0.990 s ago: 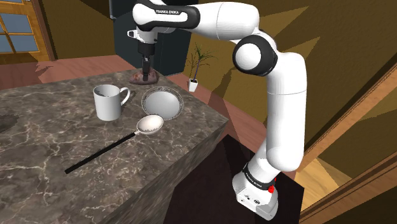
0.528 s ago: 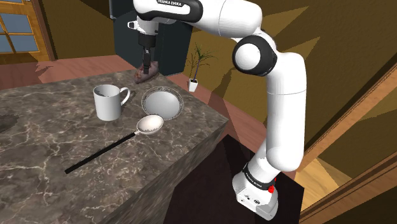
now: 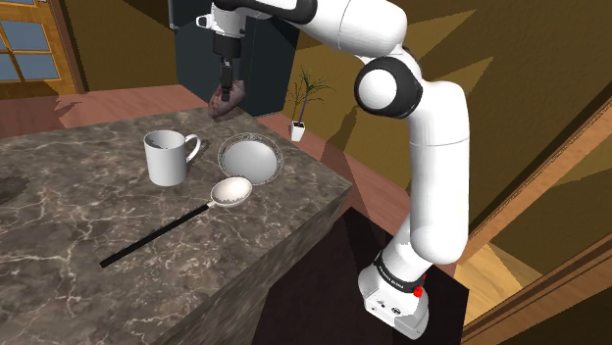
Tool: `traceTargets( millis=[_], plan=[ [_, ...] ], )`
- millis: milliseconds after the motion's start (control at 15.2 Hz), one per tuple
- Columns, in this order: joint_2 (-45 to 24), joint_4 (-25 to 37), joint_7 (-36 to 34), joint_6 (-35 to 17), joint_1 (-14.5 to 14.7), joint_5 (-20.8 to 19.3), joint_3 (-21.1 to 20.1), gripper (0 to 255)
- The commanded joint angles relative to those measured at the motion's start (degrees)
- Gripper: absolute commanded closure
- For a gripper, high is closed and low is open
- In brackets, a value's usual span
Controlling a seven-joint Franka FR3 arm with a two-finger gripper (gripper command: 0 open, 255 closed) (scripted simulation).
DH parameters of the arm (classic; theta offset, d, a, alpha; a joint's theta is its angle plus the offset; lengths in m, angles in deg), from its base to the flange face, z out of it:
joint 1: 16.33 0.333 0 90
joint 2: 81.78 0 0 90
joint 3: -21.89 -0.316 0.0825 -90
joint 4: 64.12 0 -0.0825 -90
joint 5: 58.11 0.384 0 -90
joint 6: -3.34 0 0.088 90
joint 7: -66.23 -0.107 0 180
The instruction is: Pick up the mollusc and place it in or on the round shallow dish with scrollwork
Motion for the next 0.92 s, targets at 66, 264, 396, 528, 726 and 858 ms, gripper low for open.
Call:
traceTargets(
  millis=[66,264,396,528,726,858],
  plan=[
    [-1.02,4.15,-0.28,3.13,-0.03,0.01,-0.04,255],
    [-2.63,9.18,-0.55,6.54,-0.08,0.02,-0.08,255],
    [1.47,3.09,-0.81,4.52,0.29,0.03,-0.13,255],
    [8.61,-8.05,-1.37,0.45,1.04,0.05,-0.28,255],
    [17.11,-20.46,-2.48,-3.58,2.06,0.13,-0.73,255],
    [22.07,-27.28,-3.35,-5.52,2.7,0.24,-1.12,255]
  ],
)
